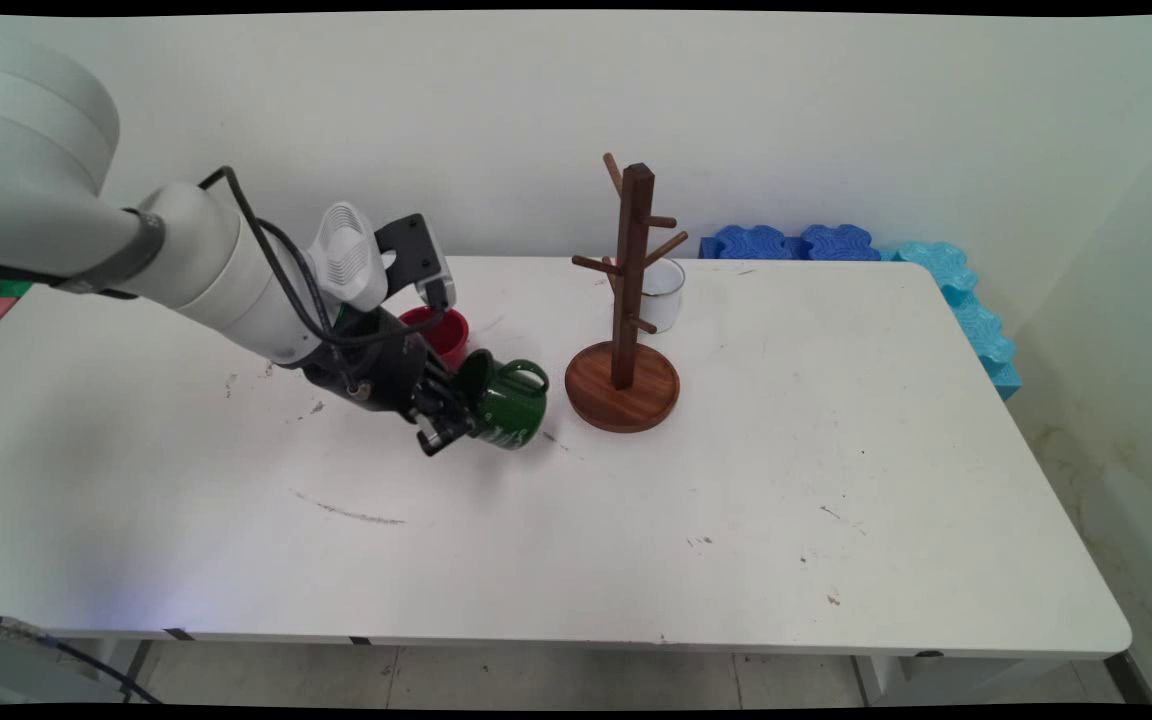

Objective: Place the picked object on the table

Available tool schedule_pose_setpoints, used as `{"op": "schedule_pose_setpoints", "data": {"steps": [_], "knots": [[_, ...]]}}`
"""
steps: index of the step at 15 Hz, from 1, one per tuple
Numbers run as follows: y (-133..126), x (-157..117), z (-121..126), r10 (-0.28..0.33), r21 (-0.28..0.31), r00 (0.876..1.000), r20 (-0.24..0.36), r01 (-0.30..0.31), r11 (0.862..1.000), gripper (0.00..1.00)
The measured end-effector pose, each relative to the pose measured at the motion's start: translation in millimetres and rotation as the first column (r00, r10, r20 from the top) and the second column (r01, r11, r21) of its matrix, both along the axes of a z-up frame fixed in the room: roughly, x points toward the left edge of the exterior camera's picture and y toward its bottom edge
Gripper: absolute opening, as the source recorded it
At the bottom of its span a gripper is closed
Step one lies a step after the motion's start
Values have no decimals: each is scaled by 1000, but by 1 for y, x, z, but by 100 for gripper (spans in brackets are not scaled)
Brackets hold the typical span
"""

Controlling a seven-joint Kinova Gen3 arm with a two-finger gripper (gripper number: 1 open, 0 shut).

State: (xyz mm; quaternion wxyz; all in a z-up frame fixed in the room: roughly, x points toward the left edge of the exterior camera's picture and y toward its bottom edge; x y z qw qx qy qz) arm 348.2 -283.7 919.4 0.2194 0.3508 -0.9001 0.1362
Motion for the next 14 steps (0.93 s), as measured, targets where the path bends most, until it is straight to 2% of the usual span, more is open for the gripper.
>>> {"op": "schedule_pose_setpoints", "data": {"steps": [5,14], "knots": [[5,1,-5,-9,12,994,110,8,1000,0],[7,2,-21,-12,15,964,265,8,1000,0]]}}
